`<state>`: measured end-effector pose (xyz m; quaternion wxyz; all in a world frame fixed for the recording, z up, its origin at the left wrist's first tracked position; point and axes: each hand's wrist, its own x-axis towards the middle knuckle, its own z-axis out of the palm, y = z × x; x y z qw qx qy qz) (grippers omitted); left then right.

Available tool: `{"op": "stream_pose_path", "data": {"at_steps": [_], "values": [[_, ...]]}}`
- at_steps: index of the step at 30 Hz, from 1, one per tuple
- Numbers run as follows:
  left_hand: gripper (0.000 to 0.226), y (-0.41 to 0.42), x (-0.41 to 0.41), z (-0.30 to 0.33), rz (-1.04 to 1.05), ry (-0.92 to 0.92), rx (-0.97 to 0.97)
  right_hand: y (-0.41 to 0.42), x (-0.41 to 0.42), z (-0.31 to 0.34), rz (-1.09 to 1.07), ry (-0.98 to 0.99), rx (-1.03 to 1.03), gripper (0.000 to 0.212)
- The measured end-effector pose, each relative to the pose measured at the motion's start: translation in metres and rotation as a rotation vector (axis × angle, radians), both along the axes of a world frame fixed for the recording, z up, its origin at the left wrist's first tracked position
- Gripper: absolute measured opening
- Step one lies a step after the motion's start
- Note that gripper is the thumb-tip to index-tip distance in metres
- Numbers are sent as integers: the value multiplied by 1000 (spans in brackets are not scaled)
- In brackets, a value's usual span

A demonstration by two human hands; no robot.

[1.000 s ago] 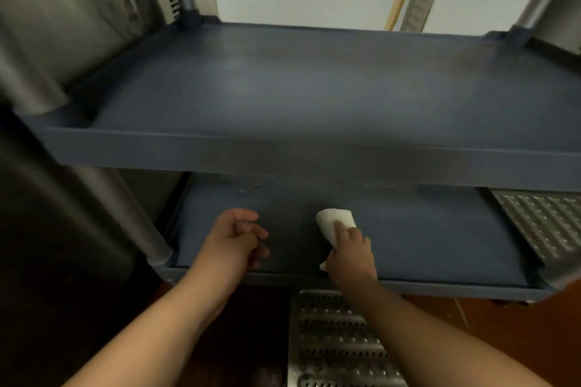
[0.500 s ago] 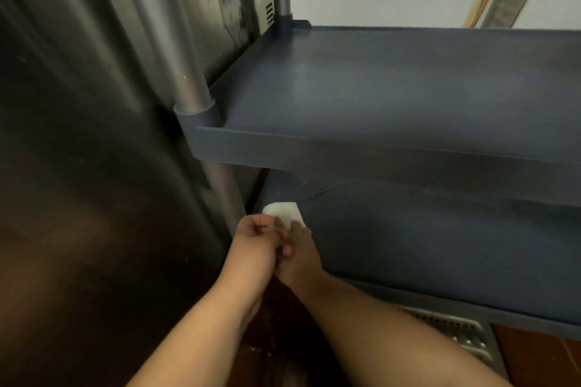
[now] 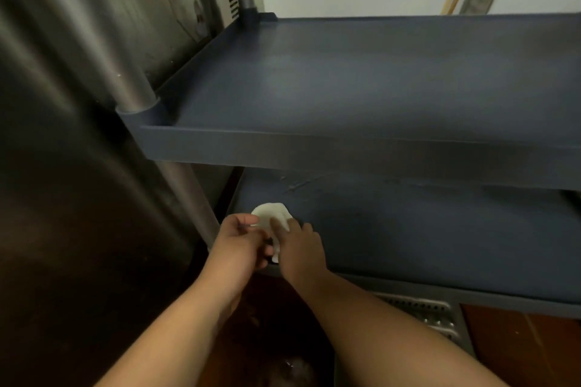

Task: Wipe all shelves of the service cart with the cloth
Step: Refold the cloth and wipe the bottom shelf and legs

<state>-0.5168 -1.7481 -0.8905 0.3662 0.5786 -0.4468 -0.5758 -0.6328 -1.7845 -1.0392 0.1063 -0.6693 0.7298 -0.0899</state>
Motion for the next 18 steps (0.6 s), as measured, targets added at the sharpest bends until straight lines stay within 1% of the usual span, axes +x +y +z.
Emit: {"op": "stream_pose_path", "data": {"at_steps": [3,5,8,10,14,18], "values": [[19,5,-21,-6,-23,-19,-12,25,-42,0,-56,19,-6,77],[20,9,-40,-10,-43,-21,-17,45,-74,-3,-75,39,-14,82],[20,19,-76,-18,-107,-27,-11,79,-131,-7,-111,77,-29,82],[20,28,-102,-22,-154,-29,-12,103,-176,-3,-153,78,-3,83],[24,45,-150,-32,-234,-26,3,153,-272,6,-333,28,88,79],[21,59,-188,-41,-289,-7,17,200,-355,8,-544,156,159,77]]}}
